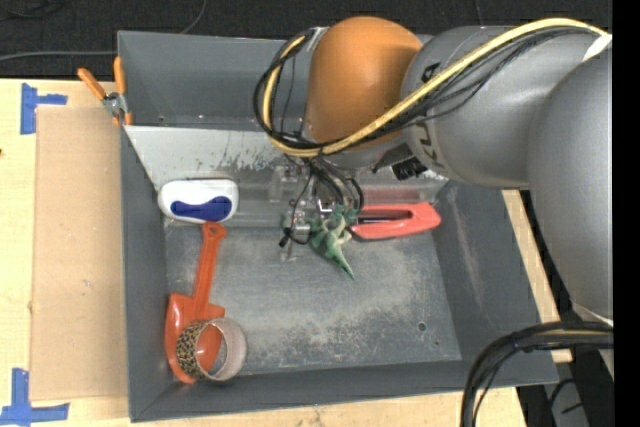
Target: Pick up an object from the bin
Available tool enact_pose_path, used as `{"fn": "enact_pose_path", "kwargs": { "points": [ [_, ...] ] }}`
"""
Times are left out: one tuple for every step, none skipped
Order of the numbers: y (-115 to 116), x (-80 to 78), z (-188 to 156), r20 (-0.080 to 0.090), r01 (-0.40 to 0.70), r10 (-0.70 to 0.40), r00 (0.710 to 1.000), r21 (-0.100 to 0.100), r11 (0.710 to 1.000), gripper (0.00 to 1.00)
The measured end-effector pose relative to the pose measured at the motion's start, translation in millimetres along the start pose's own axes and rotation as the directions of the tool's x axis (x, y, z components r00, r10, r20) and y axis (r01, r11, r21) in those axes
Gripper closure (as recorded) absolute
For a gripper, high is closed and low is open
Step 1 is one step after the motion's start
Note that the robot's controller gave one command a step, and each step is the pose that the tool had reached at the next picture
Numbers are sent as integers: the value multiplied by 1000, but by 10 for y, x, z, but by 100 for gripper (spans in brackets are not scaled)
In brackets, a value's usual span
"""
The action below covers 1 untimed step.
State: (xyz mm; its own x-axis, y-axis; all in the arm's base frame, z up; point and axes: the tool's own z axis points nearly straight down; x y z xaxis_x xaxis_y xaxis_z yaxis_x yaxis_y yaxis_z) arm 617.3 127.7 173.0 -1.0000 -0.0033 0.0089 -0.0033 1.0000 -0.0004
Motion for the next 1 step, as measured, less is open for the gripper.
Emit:
{"fn": "enact_pose_path", "kwargs": {
  "points": [
    [-10,-17,-52,8,-4,4,1000,-1,1000,0]
  ]
}}
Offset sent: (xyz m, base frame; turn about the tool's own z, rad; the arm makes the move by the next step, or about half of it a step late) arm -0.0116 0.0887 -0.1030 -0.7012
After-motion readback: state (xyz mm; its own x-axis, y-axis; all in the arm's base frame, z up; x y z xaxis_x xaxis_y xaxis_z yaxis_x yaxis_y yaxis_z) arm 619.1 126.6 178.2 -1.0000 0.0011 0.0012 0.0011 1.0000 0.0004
